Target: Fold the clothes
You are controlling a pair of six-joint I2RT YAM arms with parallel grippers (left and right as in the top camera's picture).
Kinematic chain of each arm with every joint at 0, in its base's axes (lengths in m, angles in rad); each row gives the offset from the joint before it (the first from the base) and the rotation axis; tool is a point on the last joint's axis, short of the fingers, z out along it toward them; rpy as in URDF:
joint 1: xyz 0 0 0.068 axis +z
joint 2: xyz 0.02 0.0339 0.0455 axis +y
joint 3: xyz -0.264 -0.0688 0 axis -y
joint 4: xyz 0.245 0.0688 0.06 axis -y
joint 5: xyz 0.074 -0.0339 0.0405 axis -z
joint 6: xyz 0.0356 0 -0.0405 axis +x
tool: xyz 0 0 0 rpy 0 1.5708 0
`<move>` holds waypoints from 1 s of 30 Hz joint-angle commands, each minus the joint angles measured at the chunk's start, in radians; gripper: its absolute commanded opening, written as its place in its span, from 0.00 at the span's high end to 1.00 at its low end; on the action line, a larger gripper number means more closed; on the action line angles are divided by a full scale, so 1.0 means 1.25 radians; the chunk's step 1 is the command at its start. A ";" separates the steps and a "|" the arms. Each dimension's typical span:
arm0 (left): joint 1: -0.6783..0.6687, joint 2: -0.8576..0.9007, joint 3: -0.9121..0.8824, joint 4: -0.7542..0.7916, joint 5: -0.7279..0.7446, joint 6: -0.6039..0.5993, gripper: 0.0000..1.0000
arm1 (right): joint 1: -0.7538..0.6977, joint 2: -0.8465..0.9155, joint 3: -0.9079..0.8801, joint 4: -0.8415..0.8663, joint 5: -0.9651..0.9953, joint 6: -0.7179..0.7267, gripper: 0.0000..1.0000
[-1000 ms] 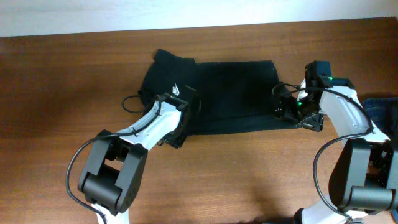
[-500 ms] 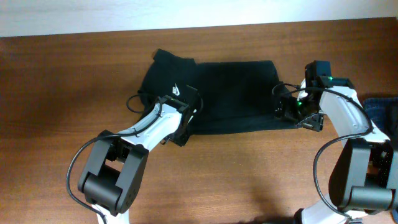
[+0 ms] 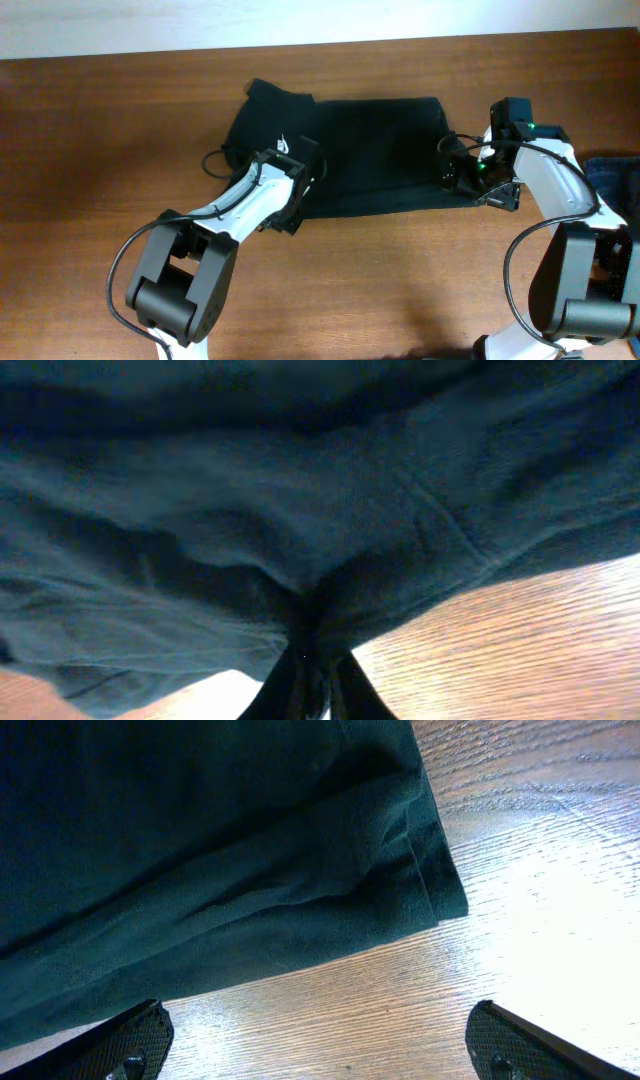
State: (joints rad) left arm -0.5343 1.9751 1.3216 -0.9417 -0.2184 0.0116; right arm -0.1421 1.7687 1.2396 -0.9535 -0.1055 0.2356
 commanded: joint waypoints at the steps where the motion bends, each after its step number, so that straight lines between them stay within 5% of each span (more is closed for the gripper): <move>1: -0.002 0.005 0.047 -0.014 -0.020 0.010 0.94 | 0.005 0.003 -0.005 0.002 0.010 0.003 0.01; 30: 0.042 0.005 0.082 0.292 -0.157 0.056 0.86 | 0.005 0.003 -0.005 0.011 0.010 0.003 0.01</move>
State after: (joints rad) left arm -0.5121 1.9751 1.4048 -0.5919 -0.3870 0.0647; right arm -0.1421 1.7687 1.2396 -0.9417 -0.1051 0.2352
